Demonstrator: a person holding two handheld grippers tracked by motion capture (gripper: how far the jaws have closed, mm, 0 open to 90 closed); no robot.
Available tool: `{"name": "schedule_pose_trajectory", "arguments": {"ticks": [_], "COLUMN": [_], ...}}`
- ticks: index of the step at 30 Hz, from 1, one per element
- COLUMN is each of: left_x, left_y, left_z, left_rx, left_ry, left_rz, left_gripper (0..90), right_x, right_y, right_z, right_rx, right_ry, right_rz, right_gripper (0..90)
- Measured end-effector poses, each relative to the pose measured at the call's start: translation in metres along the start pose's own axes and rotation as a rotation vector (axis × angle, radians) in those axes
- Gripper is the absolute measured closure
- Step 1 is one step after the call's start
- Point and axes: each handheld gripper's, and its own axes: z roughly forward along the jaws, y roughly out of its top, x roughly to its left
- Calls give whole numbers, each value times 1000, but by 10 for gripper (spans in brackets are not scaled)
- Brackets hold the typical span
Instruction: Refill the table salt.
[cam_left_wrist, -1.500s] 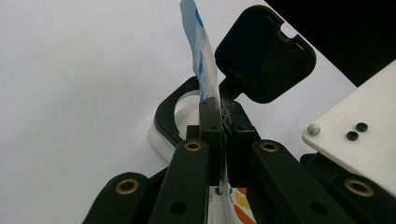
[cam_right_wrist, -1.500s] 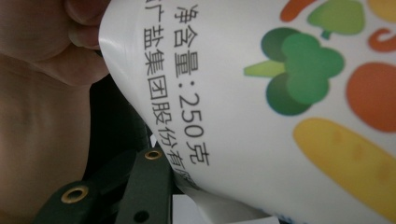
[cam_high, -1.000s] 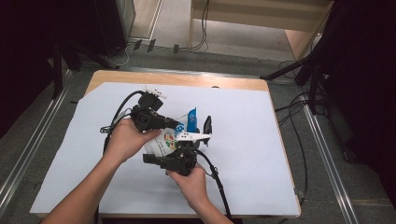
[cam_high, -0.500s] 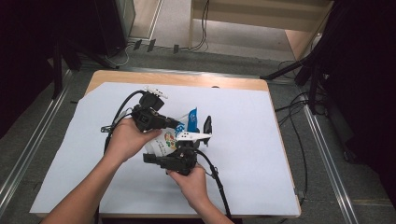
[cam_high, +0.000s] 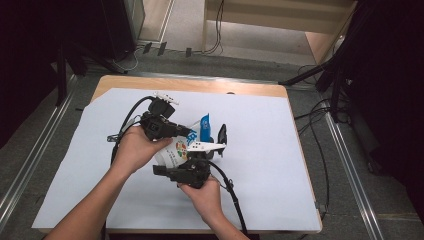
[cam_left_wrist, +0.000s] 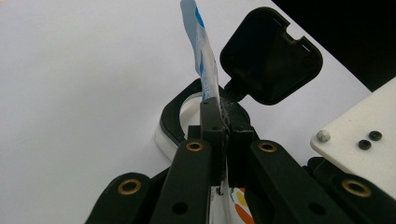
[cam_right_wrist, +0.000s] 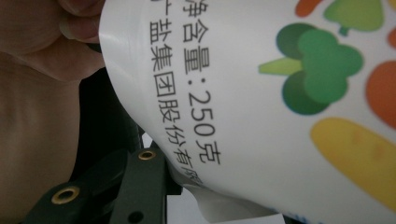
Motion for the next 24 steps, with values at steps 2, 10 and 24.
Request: {"name": "schedule_pose_trajectory", "arguments": {"ticks": [2,10,24], "left_x": [-1,1,-2], "left_y": [0,-1,0], "left_z": [0,-1,-1], "left_rx": [-3,-10,-10], "left_ry": [1,-27,-28], "left_rz": [2,-12,-6], "left_gripper": [900,883,896], "right_x": [0,-2,-6], "right_y": [0,1,1], "right_z": [0,-2,-3], "right_rx": [1,-16,-40], "right_ry": [-3,37,75], "right_rz": [5,22,40], "right_gripper": [669,689,691]}}
